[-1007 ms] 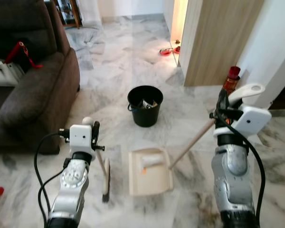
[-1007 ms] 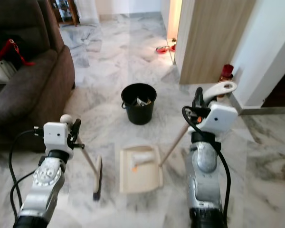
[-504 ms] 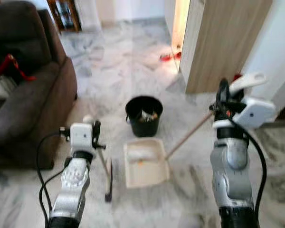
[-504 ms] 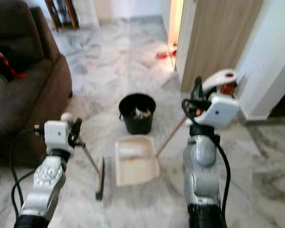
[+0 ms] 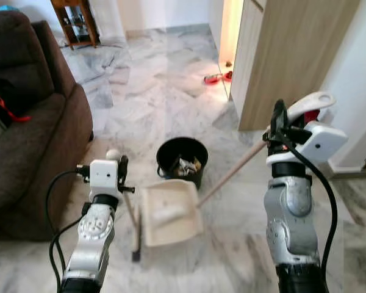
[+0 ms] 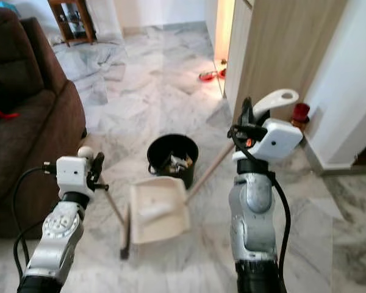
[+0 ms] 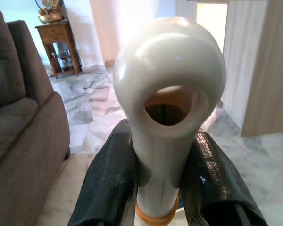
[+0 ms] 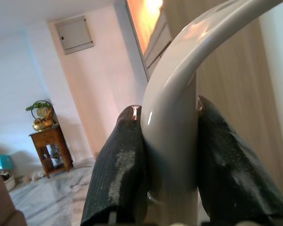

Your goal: Sweep floor

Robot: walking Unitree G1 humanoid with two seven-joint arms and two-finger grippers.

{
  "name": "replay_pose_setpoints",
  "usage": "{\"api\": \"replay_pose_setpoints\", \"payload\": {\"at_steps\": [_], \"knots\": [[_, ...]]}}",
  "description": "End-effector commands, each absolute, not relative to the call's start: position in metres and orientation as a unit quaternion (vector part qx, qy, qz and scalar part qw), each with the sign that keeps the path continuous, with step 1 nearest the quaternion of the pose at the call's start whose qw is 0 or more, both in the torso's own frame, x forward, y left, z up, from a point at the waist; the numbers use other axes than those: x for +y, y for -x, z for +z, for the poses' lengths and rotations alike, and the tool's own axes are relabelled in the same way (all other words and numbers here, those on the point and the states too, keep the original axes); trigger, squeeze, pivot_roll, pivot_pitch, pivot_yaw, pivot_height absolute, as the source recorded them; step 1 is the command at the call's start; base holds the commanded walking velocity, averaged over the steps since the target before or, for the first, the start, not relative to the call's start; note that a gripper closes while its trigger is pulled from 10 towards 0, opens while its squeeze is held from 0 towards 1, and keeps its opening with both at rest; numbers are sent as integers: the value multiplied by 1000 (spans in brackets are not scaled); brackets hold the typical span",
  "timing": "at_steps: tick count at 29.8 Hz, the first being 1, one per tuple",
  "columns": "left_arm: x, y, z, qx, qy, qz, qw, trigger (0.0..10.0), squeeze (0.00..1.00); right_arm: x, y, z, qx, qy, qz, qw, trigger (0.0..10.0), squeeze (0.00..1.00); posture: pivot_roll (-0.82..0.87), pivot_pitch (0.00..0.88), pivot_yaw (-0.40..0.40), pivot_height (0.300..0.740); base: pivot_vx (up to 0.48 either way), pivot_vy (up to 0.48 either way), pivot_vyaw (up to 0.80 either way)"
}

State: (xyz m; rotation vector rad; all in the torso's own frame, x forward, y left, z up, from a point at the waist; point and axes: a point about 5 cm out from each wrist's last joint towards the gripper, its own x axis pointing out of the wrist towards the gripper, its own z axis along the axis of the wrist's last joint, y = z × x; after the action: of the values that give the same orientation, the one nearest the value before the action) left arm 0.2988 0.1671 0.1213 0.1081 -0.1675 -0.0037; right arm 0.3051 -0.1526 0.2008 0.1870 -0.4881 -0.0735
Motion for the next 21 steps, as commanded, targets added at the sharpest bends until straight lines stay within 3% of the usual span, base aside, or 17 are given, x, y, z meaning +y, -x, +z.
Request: {"api": "replay_pose_setpoints", "payload": {"at_steps": [1, 21], "knots": [[176, -299, 131, -105, -70, 11, 992, 10000, 0, -141, -303, 216, -273, -119, -13, 954, 10000, 0, 24, 69, 68, 740, 480, 0, 0], [177, -299, 134, -111, -69, 11, 991, 10000, 0, -136, -304, 221, -283, -127, -2, 951, 10000, 0, 31, 77, 72, 740, 480, 0, 0]]}}
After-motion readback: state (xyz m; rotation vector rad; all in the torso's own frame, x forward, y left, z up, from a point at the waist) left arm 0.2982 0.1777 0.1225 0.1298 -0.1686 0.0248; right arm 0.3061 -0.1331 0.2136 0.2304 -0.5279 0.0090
